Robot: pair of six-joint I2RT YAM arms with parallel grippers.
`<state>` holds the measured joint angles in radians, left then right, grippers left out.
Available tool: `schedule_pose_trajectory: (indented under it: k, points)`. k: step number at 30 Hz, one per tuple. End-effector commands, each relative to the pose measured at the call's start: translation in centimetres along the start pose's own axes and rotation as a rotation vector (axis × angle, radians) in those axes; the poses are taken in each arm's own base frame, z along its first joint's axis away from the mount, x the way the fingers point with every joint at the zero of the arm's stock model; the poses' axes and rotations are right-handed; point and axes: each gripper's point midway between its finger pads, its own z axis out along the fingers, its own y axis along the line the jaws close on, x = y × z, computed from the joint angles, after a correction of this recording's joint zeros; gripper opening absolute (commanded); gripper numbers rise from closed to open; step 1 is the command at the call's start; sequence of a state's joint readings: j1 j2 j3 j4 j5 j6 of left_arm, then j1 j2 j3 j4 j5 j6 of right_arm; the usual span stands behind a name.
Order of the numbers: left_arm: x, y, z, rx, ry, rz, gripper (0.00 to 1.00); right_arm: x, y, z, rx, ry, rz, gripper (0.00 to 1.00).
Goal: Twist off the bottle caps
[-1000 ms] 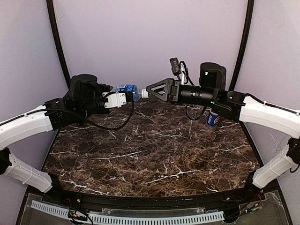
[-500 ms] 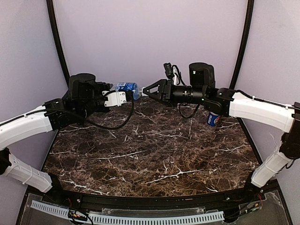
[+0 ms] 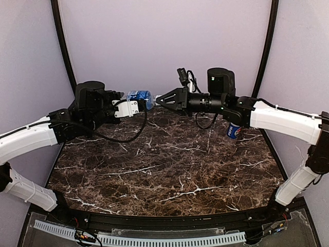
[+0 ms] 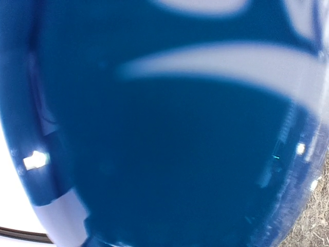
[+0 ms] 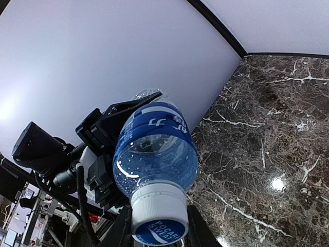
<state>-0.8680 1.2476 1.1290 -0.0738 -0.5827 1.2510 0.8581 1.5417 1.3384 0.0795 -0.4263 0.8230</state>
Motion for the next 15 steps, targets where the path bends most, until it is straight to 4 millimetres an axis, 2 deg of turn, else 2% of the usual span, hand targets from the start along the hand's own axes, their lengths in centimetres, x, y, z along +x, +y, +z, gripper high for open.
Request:
schedule_pose_trajectory:
  k: [1, 3, 6, 11, 12, 15]
  points:
    - [-0.1, 0.4, -0.7, -0.02, -0.02, -0.001, 0.11, -1.5, 1.6, -0.4, -0.044, -0.046, -0.103, 0.0]
    - [-0.2, 0.0, -0.8, 0.0, -0.03, 0.006, 0.09, -1.4, 2.1, -0.5, -0.06, -0.042, -0.197, 0.0]
    - [-0.4, -1.0, -1.2, 0.057, -0.048, 0.012, 0.07, 0.1, 2.8, -0.4, -0.079, 0.014, -0.412, 0.0]
    - [-1.0, -5.3, -3.1, 0.317, -0.11, 0.033, 0.04, 5.1, 4.2, 0.2, -0.098, 0.125, -0.882, 0.0]
    - [-0.7, -6.1, -4.0, 0.396, -0.1, 0.021, 0.04, 6.1, 4.4, 0.2, -0.117, 0.137, -0.97, 0.0]
    - [-1.7, -8.5, -6.4, 0.614, -0.154, -0.019, 0.04, 8.6, 5.4, -0.4, -0.202, 0.153, -1.188, 0.0]
